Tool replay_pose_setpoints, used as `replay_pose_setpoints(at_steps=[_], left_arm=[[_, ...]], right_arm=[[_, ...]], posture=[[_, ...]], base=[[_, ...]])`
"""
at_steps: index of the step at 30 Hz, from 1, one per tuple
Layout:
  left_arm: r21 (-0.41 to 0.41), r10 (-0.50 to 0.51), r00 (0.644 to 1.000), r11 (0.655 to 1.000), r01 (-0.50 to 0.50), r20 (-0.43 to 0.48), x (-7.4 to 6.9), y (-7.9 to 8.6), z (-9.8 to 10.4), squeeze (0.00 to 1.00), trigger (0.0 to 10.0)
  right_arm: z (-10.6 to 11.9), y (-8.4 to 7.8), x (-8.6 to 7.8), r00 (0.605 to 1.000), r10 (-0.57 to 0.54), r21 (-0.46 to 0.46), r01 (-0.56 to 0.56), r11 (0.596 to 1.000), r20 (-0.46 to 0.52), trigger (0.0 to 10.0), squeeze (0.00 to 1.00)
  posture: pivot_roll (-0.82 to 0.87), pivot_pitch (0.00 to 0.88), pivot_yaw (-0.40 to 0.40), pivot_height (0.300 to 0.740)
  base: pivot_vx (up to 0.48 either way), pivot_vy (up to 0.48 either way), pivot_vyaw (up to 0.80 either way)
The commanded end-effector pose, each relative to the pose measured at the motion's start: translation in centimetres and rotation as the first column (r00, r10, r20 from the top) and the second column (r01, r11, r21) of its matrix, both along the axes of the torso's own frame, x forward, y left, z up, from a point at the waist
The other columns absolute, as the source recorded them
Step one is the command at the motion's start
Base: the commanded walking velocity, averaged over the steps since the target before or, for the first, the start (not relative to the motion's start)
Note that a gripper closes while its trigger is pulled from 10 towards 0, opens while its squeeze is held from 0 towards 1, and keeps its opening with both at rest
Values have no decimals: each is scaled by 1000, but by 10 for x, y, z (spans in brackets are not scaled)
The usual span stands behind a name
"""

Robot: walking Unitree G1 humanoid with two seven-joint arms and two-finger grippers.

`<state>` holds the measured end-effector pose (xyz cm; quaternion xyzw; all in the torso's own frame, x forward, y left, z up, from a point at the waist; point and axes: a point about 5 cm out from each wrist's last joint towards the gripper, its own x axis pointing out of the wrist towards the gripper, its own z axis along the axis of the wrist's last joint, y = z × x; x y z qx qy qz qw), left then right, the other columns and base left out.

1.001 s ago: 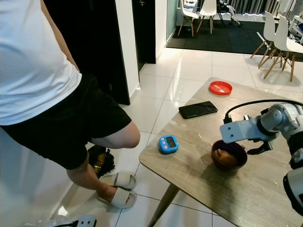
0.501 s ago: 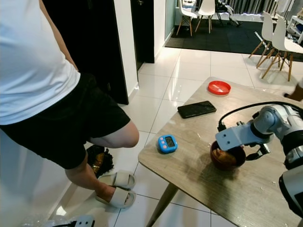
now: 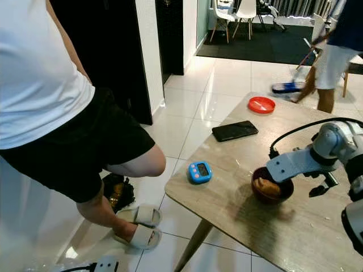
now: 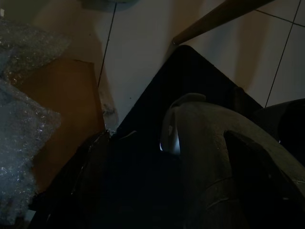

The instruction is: Restocking fridge

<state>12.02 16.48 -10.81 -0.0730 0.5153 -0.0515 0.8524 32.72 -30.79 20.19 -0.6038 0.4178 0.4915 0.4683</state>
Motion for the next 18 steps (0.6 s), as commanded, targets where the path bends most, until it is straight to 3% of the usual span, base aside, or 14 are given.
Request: replay_pose_setpoints(at_steps=[1,12,18], left_arm=[[-19,-10,998,1000,9,-66,-15,-7,-5,0,10000],[-1,6,996,1000,-6,-84,-28,15,-6,0,10000],[1,8,996,1000,-8,-89,-31,17,-6,0,10000]], right_arm=[[1,3,0,1000,18,12,-18,1000,-8,10000,0],[0,30,16,985,111,65,-120,991,130,10000,0],[-6,41,19,984,140,76,-149,986,112,10000,0]], posture=[[3,0,-41,739],[2,0,-44,739],[2,0,-44,739]], base=[[0,0,0],[0,0,0],[0,0,0]])
